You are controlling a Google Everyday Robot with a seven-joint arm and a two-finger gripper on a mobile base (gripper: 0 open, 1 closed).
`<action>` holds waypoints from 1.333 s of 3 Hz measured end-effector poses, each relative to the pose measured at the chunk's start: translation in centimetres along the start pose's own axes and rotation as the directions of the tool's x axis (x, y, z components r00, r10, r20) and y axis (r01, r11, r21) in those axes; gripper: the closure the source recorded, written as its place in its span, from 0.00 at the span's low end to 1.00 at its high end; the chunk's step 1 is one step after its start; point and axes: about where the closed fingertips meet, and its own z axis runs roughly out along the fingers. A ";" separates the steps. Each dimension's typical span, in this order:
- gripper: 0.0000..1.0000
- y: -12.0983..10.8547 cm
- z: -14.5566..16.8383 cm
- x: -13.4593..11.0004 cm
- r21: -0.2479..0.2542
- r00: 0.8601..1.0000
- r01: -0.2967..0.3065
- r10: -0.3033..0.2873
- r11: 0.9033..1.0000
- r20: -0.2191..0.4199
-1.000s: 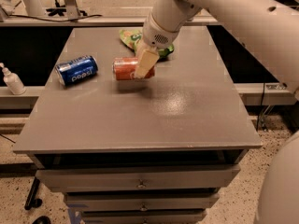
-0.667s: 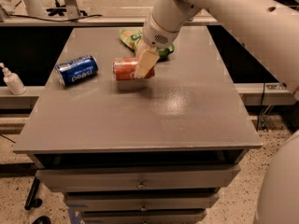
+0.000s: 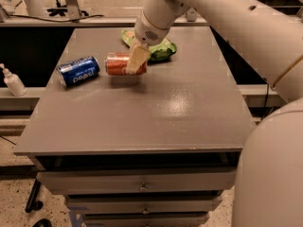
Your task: Move coke can near pepsi can
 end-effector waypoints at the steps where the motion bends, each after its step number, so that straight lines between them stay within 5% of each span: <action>1: 1.00 -0.2 2.7 -0.5 -0.027 0.999 -0.034 0.034 0.999 -0.005; 2: 1.00 -0.2 3.1 -0.7 -0.031 0.999 -0.038 0.038 0.999 -0.002; 4: 0.59 -0.3 3.9 -1.1 -0.043 0.999 -0.043 0.043 0.998 -0.004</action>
Offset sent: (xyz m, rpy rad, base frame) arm 0.0108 0.0220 -0.0279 0.0087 0.0558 -0.0303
